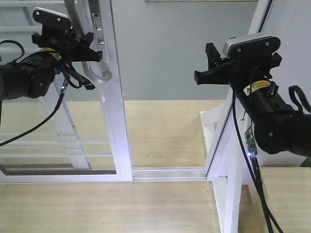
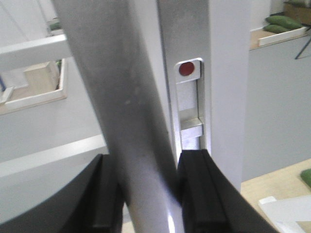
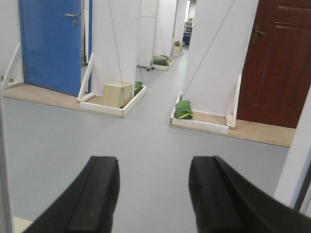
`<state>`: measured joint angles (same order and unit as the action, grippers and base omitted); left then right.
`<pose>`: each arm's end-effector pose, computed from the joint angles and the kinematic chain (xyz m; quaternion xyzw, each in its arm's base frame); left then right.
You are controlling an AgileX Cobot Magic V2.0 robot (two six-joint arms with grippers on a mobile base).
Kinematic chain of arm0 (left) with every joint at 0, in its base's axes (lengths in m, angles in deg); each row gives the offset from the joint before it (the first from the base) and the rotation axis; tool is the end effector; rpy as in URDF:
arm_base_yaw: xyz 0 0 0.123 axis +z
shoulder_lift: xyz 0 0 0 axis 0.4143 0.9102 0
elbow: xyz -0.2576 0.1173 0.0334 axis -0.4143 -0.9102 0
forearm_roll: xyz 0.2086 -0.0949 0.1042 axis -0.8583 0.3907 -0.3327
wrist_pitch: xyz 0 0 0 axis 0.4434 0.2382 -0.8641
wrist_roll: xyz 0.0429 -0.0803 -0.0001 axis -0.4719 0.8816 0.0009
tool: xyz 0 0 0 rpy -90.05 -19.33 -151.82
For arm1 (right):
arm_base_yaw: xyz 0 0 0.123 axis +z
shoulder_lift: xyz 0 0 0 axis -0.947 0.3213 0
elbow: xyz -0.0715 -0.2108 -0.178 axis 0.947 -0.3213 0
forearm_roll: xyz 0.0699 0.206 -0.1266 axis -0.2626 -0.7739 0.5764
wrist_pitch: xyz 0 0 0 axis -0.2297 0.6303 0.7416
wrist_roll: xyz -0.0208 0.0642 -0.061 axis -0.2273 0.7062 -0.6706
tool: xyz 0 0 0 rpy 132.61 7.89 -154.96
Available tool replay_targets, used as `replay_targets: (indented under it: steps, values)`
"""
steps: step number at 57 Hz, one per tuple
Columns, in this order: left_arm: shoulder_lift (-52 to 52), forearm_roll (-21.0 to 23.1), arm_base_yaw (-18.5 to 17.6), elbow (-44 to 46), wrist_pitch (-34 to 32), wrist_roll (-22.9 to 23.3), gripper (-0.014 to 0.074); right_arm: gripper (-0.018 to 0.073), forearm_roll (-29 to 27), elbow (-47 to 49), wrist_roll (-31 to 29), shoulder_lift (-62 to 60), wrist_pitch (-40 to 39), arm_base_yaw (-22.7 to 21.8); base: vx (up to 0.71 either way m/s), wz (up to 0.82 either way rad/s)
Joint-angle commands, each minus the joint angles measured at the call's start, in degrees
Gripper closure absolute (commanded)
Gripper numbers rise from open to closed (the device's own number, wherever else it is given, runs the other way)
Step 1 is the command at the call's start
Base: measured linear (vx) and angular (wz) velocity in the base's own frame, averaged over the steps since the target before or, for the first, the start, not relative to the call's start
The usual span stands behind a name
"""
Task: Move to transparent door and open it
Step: 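Pull the handle with the left gripper, sliding the door farther open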
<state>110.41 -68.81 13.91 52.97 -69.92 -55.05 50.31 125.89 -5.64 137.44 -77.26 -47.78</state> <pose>0.4233 -0.0807 0.2243 0.1272 0.7530 -0.0243 0.6451 0.3010 0.1118 0.2376 -0.1054 0.6968 0.0479 0.7078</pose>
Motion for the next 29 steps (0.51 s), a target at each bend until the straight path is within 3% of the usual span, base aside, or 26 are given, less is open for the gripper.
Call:
replay_targets:
  steps: [1, 20, 29]
  values:
    - [-4.7, 5.5, 3.2, 1.7, -6.3, -0.2, 0.0242, 0.0153, 0.7, 1.4, -0.6, -2.2, -4.9, -0.3, 0.00, 0.00]
    - [-5.7, 5.2, 6.2, 1.4, -3.4, -0.2, 0.0242, 0.0153, 0.7, 1.4, -0.6, -2.2, -4.9, -0.3, 0.00, 0.00]
    - [-8.2, 4.7, 7.5, -2.2, -5.7, -0.3, 0.0265, 0.0153, 0.7, 1.4, -0.6, -2.2, -4.9, -0.3, 0.00, 0.00]
